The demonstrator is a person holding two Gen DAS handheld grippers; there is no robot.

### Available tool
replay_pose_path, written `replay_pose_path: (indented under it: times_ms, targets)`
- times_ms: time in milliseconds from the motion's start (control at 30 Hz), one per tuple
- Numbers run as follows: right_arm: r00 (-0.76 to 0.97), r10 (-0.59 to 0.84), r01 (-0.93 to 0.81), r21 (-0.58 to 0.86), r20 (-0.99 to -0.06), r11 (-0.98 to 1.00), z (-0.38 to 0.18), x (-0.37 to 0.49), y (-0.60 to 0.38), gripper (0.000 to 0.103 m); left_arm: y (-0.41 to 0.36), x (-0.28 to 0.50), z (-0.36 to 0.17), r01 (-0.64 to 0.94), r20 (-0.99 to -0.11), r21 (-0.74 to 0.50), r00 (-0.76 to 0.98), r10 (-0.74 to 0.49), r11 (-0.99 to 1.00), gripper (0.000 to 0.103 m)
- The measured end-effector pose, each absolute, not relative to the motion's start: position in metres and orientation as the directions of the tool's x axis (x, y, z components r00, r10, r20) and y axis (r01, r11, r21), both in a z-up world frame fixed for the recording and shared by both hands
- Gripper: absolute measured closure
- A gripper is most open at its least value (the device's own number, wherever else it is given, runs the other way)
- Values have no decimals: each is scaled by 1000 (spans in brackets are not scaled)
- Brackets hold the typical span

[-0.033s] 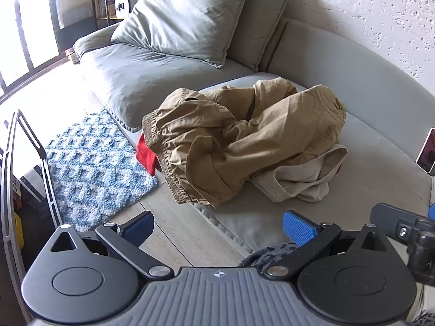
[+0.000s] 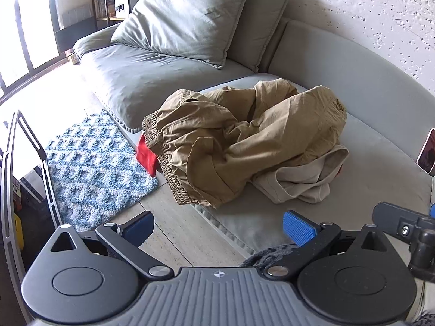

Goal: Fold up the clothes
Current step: 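Move both grippers toward the crumpled khaki pants on the sofa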

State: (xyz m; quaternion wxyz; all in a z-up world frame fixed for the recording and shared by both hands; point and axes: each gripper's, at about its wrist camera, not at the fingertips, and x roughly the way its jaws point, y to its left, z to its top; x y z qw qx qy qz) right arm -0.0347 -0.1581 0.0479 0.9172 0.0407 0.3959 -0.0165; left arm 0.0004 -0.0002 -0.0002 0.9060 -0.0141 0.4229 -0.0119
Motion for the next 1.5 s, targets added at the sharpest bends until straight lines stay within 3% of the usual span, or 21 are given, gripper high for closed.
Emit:
replay_pose_path:
  times_ms: [233,1500]
  targets:
    - [639,7,70,66,-769,995,39,-26,-157,0,-1,3,-1,21,-771,-38,635,-43,999,1]
    - [643,-32,156,90,-765,984,31,-35,-183,0,-12,4,-1,57,-776,-29,629,-58,998,1]
